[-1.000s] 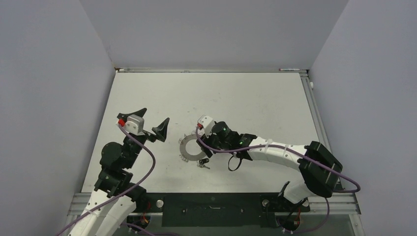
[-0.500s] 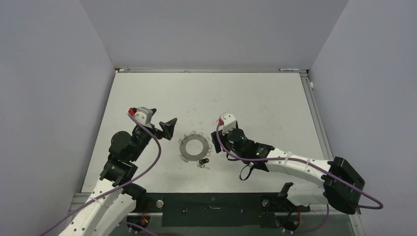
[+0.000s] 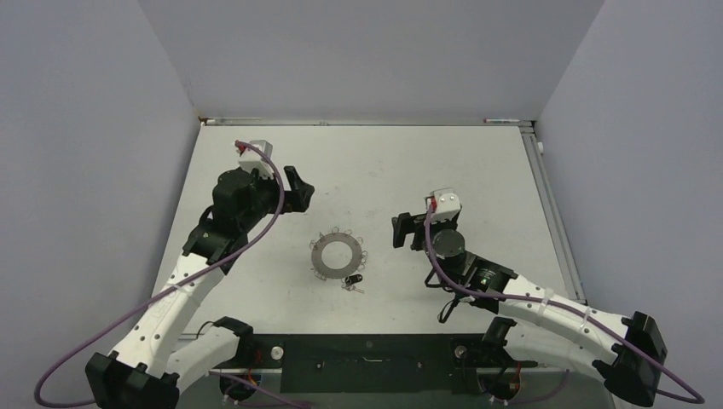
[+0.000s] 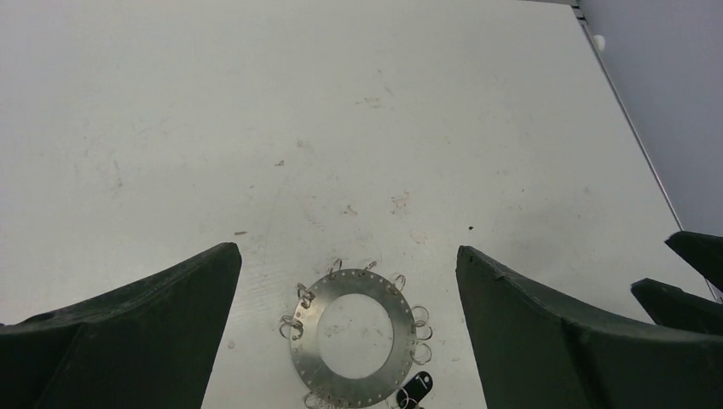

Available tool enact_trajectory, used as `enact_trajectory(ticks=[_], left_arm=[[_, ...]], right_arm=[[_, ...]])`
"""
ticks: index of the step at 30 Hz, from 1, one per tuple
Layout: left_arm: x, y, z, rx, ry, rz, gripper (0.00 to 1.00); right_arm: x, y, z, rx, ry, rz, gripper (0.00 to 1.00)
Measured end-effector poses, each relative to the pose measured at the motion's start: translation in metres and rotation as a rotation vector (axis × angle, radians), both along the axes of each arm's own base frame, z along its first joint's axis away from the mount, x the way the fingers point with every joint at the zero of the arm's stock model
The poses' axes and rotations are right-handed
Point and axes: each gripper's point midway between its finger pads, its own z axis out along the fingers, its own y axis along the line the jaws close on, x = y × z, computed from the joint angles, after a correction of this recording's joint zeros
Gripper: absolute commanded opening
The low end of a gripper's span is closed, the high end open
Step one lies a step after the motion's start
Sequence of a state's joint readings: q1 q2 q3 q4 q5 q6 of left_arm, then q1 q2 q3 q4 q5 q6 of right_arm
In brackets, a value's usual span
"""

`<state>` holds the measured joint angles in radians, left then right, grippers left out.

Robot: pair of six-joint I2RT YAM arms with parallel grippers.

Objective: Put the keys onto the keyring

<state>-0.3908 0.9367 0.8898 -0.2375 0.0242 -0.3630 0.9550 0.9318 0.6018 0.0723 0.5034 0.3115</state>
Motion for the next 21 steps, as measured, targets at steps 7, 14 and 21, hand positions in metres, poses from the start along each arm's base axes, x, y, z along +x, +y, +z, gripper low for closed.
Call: enact_trajectory(ticks=[7,14,21], left_arm=[[0.005,0.027,-0.031,0.023,0.161,0.106,0.96],[0.0,0.052,-0.021,0.084,0.107,0.197,0.96],[-0.011,0.064,0.008,0.086,-0.034,0.216,0.96]], right_arm=[[0.003,-0.044,0.013,0.06,-0.028,-0.228,0.92],[0.002,-0.083,0.004,-0.001,-0.026,-0.416,0.96],[-0.001,-0.06,-0.001,-0.042,0.0,-0.266,0.96]])
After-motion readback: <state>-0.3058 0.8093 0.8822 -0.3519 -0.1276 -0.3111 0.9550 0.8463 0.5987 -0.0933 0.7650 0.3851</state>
